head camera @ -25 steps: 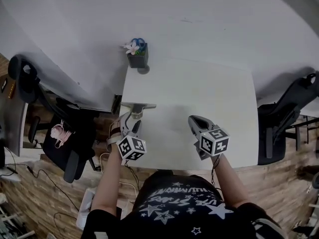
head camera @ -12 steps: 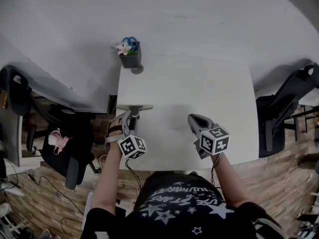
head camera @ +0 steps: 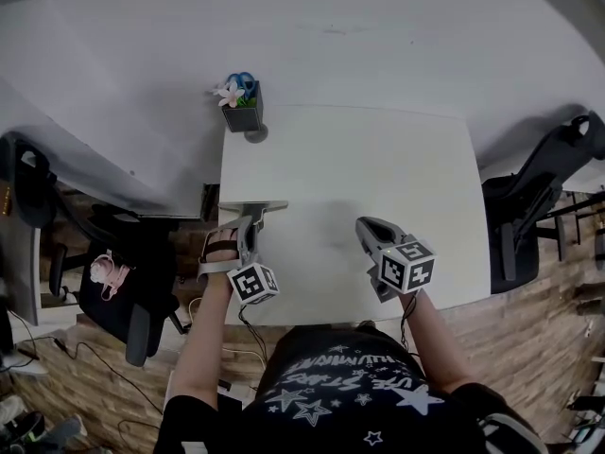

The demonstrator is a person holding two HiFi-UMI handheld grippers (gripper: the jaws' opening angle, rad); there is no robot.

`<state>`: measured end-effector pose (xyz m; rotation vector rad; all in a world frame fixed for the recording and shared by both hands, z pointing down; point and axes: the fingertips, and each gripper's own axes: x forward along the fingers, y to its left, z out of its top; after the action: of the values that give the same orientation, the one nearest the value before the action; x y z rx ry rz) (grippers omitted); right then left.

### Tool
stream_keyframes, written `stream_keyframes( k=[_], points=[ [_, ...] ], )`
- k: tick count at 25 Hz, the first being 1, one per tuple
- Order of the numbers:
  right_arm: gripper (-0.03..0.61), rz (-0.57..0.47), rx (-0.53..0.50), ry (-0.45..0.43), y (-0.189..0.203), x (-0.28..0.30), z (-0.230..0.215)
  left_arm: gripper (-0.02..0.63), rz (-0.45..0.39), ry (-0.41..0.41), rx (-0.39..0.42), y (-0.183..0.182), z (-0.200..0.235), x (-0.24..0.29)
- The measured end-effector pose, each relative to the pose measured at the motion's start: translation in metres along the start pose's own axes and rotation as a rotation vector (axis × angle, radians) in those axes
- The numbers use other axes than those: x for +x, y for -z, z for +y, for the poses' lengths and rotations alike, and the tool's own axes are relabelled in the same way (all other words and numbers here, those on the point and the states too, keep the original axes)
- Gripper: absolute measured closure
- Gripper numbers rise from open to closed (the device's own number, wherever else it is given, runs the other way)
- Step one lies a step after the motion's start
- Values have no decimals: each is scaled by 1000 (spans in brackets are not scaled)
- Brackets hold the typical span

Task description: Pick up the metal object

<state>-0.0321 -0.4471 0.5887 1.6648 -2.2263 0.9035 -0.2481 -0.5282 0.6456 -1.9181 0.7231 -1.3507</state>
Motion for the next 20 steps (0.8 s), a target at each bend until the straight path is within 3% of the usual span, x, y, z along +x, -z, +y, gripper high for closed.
stream_keyframes(
  k=[9,20],
  points=[
    [529,-1,-17,-8,-4,-3,5,578,15,-87,49,2,17,-5],
    [529,-26,-59,-38,-17,-16,8,586,-5,-119,-204,-6,43,-36]
  ],
)
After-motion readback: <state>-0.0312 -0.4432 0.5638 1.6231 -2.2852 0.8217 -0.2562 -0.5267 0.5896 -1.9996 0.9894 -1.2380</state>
